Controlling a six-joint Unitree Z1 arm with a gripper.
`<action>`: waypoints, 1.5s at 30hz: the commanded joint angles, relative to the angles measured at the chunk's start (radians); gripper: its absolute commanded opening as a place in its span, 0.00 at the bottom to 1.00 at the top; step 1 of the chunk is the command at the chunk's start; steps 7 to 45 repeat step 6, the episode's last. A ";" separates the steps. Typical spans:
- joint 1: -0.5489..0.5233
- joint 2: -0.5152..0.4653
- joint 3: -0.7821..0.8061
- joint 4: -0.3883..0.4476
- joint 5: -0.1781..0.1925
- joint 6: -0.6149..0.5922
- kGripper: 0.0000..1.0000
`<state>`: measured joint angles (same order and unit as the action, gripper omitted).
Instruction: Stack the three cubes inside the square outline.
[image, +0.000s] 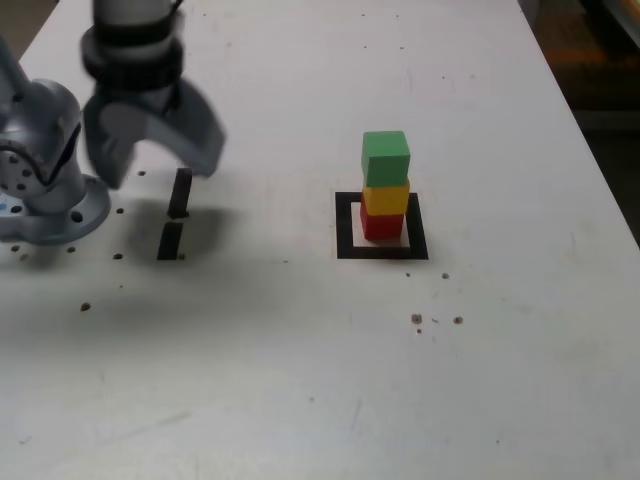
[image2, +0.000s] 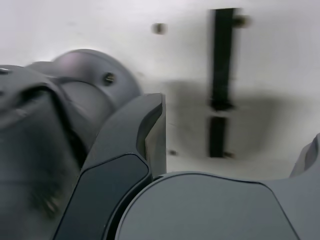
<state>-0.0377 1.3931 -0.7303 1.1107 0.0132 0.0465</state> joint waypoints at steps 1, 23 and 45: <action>0.002 0.006 0.010 -0.028 -0.001 0.001 1.00; 0.002 0.028 0.043 -0.078 -0.013 0.004 1.00; 0.002 0.028 0.043 -0.078 -0.013 0.004 1.00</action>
